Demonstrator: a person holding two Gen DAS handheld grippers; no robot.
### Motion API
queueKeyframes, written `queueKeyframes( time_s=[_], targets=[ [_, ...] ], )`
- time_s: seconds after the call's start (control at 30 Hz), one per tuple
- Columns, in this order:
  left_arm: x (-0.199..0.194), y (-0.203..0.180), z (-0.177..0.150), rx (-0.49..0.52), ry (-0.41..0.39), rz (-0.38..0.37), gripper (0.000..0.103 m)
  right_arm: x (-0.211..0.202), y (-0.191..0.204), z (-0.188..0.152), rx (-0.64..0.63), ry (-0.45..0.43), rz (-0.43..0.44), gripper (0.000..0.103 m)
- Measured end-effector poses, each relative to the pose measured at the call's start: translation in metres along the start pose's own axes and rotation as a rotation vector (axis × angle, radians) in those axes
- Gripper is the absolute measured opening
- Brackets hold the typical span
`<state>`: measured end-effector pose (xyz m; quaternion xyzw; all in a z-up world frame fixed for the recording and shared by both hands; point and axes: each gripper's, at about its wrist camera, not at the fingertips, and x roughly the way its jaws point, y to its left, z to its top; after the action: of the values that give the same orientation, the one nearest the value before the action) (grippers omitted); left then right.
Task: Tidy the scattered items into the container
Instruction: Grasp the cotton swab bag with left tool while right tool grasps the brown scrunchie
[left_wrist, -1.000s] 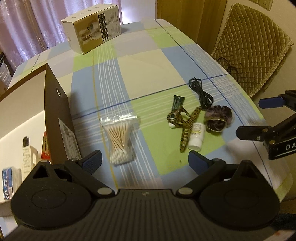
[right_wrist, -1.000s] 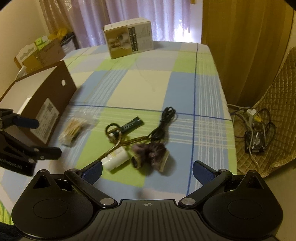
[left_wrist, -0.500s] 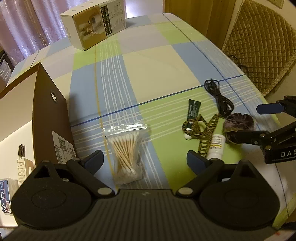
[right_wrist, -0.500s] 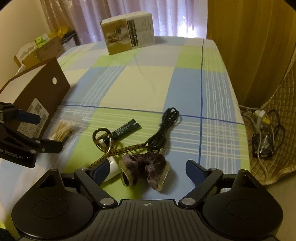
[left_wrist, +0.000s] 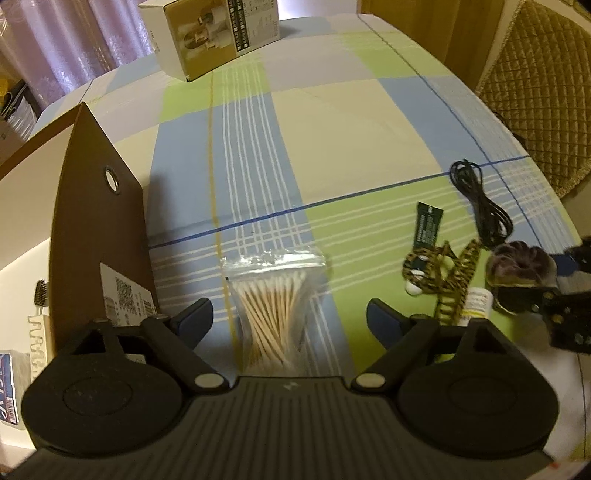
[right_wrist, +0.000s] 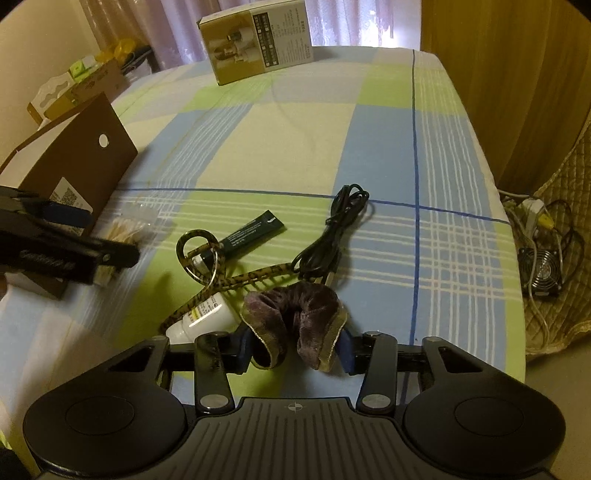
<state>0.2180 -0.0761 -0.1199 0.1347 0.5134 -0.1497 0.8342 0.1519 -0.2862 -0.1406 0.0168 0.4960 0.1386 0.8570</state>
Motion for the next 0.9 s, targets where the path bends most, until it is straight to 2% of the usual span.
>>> queueKeyframes(
  time_s=[0.13,0.27,0.33,0.4,0.5,0.73,0.8,0.83,0.87,0.9],
  targets=[
    [0.012,-0.001,0.001,-0.009,0.009,0.025,0.076,-0.002,-0.001,-0.001,0.004,0.001,-0.004,0.042],
    [0.02,0.001,-0.005,-0.024,0.037,0.013,0.055,-0.005,-0.002,-0.002,0.007,-0.001,-0.01,0.042],
    [0.019,0.004,-0.009,-0.046,0.03,-0.002,0.05,-0.006,-0.003,-0.003,0.008,-0.001,-0.013,0.042],
    [0.016,0.007,-0.014,-0.071,0.027,-0.017,0.031,-0.007,-0.003,-0.004,0.008,0.0,-0.015,0.042],
    [0.01,0.007,-0.024,-0.08,0.025,-0.041,0.023,-0.01,-0.003,-0.006,0.003,-0.001,-0.016,0.041],
    [-0.015,0.002,-0.067,-0.045,0.074,-0.093,0.021,-0.017,0.0,-0.011,-0.029,0.008,-0.004,0.041],
    [-0.021,0.003,-0.077,-0.047,0.096,-0.107,0.023,-0.018,0.002,-0.012,-0.048,0.013,0.001,0.043],
    [-0.023,0.005,-0.08,-0.054,0.104,-0.111,0.023,-0.019,0.003,-0.013,-0.057,0.006,-0.008,0.05],
    [-0.025,0.005,-0.083,-0.059,0.106,-0.112,0.026,-0.019,0.004,-0.013,-0.065,-0.004,-0.017,0.063],
    [-0.026,0.006,-0.085,-0.06,0.106,-0.113,0.032,-0.02,0.005,-0.013,-0.074,-0.017,-0.025,0.068]
  ],
)
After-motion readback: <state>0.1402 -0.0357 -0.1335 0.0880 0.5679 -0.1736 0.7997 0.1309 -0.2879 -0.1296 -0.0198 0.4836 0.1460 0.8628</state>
